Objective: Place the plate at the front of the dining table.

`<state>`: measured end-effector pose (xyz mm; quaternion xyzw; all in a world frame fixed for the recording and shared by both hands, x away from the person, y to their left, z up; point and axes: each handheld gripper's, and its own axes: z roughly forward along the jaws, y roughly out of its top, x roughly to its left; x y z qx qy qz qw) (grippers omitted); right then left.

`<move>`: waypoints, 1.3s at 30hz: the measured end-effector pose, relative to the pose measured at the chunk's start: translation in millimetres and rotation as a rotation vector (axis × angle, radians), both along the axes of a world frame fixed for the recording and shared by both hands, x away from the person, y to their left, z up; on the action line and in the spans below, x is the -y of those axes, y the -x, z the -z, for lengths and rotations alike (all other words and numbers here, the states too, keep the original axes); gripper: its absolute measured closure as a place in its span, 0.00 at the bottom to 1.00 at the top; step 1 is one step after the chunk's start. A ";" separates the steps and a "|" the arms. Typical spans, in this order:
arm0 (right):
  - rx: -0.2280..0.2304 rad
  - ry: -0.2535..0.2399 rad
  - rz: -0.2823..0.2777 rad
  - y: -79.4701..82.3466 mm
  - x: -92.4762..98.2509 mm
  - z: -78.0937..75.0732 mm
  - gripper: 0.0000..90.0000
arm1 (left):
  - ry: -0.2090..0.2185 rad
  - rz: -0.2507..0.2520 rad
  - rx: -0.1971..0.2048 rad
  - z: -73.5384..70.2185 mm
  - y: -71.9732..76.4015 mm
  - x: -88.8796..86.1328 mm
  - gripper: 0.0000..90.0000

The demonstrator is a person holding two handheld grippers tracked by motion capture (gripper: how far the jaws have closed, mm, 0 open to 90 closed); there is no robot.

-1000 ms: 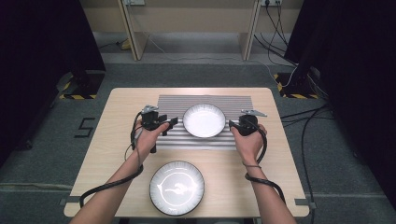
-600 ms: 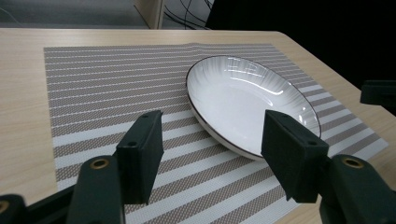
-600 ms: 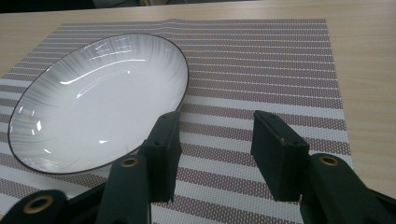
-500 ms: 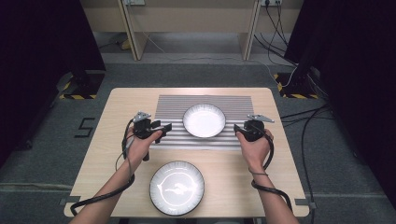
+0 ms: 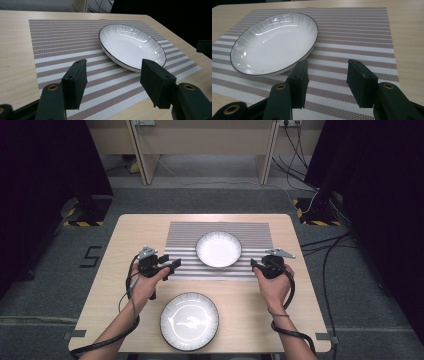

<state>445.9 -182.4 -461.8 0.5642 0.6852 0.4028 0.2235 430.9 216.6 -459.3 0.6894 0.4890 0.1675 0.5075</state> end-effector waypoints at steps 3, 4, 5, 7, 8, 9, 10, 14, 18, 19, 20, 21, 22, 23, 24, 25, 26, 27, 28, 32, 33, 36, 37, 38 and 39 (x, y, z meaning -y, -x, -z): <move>0.003 -0.001 -0.007 9.3 0.3 1.1 0.58 | 0.009 0.006 0.005 2.5 10.0 -2.6 0.42; 0.003 -0.001 -0.007 9.3 0.3 1.1 0.58 | 0.009 0.006 0.005 2.5 10.0 -2.6 0.42; -0.001 -0.003 -0.011 14.9 1.3 2.5 0.57 | 0.007 0.006 0.008 3.9 14.1 -4.6 0.42; 0.001 -0.003 -0.015 20.5 2.8 3.5 0.57 | 0.011 0.002 0.008 4.9 17.0 -6.4 0.42; 0.001 -0.003 -0.015 20.5 2.8 3.5 0.57 | 0.014 0.001 0.008 5.7 19.1 -7.7 0.42; 0.005 -0.004 -0.014 25.8 4.9 3.8 0.57 | 0.014 0.003 0.008 6.9 23.8 -10.0 0.42; 0.005 -0.004 -0.014 25.8 4.9 3.8 0.57 | 0.014 0.003 0.008 6.9 23.8 -10.0 0.42; 0.000 -0.006 -0.014 36.6 10.1 6.7 0.56 | 0.021 -0.006 0.013 9.2 32.8 -15.5 0.42; -0.004 0.005 -0.011 45.0 16.4 9.2 0.56 | 0.023 -0.016 0.013 11.4 38.9 -22.3 0.42; -0.003 -0.006 -0.007 49.6 20.1 9.3 0.56 | 0.021 -0.022 0.013 12.1 41.9 -26.4 0.42; -0.003 -0.007 -0.005 52.0 21.5 9.6 0.56 | 0.024 -0.027 0.013 12.3 43.4 -28.6 0.42; -0.003 -0.007 -0.005 52.0 21.5 9.6 0.56 | 0.024 -0.027 0.013 12.3 43.4 -28.6 0.42; -0.003 -0.005 -0.001 56.6 24.9 11.3 0.56 | 0.026 -0.034 0.015 12.6 46.9 -33.4 0.42; -0.006 -0.003 0.000 58.4 26.2 12.2 0.56 | 0.031 -0.039 0.014 13.0 48.5 -35.4 0.42; -0.007 -0.004 0.001 60.1 27.8 13.1 0.56 | 0.031 -0.039 0.014 13.0 48.5 -35.4 0.42; -0.007 -0.004 0.001 60.1 27.8 13.1 0.56 | 0.028 -0.040 0.014 13.5 50.3 -37.5 0.42; -0.008 -0.005 0.009 63.9 30.2 14.4 0.56 | 0.027 -0.047 0.010 15.3 53.8 -41.1 0.42; -0.011 -0.008 0.012 65.7 31.2 14.9 0.56 | 0.025 -0.048 0.008 16.0 55.6 -42.9 0.42; -0.010 -0.010 0.013 67.2 32.7 15.7 0.56 | 0.021 -0.050 0.009 16.8 57.3 -44.4 0.42; -0.008 -0.011 0.019 71.5 36.2 16.5 0.56 | 0.018 -0.055 0.008 18.4 62.0 -48.8 0.42; -0.007 -0.008 0.026 74.6 38.5 17.6 0.56 | 0.016 -0.060 0.006 19.8 65.2 -52.6 0.42; -0.011 -0.002 0.027 76.7 40.7 19.2 0.55 | 0.018 -0.067 0.004 21.5 67.7 -55.9 0.42; -0.016 -0.004 0.028 77.8 42.0 20.0 0.55 | 0.019 -0.071 0.003 22.1 68.7 -57.1 0.42; -0.015 0.000 0.030 78.6 43.0 20.9 0.55 | 0.018 -0.076 0.001 23.2 70.4 -59.0 0.42; -0.022 -0.003 0.038 81.4 45.5 22.9 0.55 | 0.018 -0.079 0.000 24.5 72.4 -61.1 0.42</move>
